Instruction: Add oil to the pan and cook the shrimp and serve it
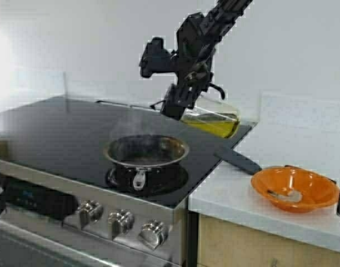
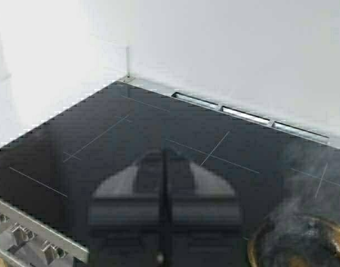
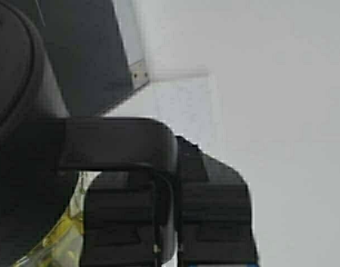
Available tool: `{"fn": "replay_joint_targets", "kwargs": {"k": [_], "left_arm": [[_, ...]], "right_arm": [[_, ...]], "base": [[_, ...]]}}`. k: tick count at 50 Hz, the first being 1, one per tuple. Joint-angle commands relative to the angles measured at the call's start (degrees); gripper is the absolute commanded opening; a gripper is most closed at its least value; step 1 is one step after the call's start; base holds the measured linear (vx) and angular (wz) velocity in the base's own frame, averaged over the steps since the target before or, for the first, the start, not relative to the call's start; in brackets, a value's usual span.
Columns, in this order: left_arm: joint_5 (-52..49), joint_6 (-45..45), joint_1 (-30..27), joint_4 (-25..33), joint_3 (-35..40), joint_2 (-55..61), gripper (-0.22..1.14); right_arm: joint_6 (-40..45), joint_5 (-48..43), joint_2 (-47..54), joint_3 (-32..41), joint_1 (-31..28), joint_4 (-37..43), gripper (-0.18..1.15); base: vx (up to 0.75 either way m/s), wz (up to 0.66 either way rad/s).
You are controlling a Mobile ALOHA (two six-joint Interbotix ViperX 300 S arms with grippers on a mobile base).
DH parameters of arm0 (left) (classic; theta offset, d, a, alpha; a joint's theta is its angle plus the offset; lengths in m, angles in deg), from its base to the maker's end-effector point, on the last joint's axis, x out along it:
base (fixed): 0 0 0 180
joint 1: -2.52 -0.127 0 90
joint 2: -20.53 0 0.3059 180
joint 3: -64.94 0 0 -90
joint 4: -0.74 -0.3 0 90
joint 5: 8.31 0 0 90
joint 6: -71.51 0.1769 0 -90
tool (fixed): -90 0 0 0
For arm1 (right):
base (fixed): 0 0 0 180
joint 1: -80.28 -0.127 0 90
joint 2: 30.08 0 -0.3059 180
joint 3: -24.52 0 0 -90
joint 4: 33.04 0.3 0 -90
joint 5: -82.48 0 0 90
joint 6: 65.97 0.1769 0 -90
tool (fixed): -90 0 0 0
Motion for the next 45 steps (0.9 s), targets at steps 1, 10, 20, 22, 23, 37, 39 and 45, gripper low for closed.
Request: {"fn": "replay_joint_targets", "kwargs": {"k": [1, 10, 20, 22, 23, 37, 39, 45], "left_arm": [[0.2, -0.2, 0.0, -0.1, 0.6, 0.3, 0.03], [0.2, -0.2, -0.1, -0.1, 0.5, 0.4, 0.03], [0.3, -0.2, -0.1, -0.1, 0.5, 0.4, 0.03], [0.3, -0.2, -0.1, -0.1, 0.5, 0.4, 0.03], [0.3, -0.2, -0.1, -0.1, 0.5, 0.4, 0.03], [0.3, -0.2, -0.1, -0.1, 0.5, 0.4, 0.03], [0.3, -0.2, -0.1, -0.1, 0.5, 0.4, 0.03], [0.3, -0.2, 0.0, -0.1, 0.4, 0.4, 0.03]], "right_arm": [[-1.8, -1.3, -1.2, 2.4, -1.1, -3.9, 0.08], [-2.0, -1.9, 0.0, 2.7, -2.4, -10.1, 0.08], [-2.0, -2.6, 0.9, 3.4, -3.1, -14.4, 0.08], [-2.1, -2.7, 1.1, 3.8, -3.2, -14.8, 0.08], [-2.1, -2.8, 1.1, 4.0, -3.2, -14.9, 0.08], [-3.3, -2.8, 2.4, 5.1, -3.2, -20.7, 0.08], [-3.3, -2.8, 2.5, 5.1, -3.2, -21.5, 0.08], [-3.1, -2.8, 2.6, 5.0, -3.2, -22.1, 0.08]], "base": [[0.00, 0.00], [0.00, 0.00], [0.00, 0.00], [0.00, 0.00], [0.00, 0.00], [0.00, 0.00], [0.00, 0.00], [0.00, 0.00]]}}
